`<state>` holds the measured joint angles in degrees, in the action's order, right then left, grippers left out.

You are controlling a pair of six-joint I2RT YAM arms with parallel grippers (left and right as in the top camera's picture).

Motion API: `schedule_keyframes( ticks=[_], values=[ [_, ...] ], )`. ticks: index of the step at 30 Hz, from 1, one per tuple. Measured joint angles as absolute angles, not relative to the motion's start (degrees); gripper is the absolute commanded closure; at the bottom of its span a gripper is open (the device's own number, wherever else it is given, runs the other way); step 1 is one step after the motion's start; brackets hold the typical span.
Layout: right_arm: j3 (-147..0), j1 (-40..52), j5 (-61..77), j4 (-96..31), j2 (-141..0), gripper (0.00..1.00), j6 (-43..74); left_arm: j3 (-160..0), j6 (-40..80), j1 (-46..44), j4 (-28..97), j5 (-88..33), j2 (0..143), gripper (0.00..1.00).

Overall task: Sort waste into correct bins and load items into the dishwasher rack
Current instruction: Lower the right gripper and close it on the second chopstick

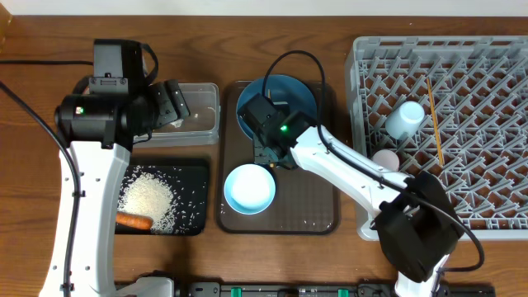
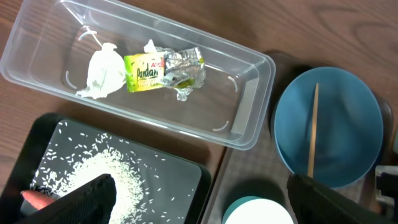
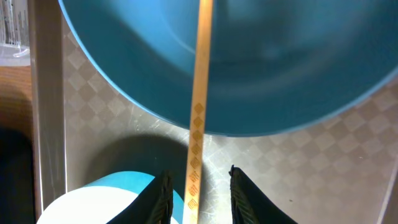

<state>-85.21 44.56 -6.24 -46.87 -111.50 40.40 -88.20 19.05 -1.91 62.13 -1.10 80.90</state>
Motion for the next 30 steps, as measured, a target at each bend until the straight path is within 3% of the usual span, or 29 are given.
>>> schedule_keyframes(
  ticks=[16,26,30],
  values=[
    [-85.21,44.56,-5.63,-47.4,-112.42,0.71,40.58,-88.2,19.05,-1.91,62.78,-1.1,80.9,0.1],
    [-85.21,44.56,-5.34,-47.4,-113.32,0.77,40.6,-88.2,19.05,-1.91,62.78,-1.1,80.9,0.09],
    [-85.21,44.58,-5.32,-47.4,-113.34,0.84,40.6,-88.2,19.05,-1.91,62.76,-1.1,80.9,0.09]
  ],
)
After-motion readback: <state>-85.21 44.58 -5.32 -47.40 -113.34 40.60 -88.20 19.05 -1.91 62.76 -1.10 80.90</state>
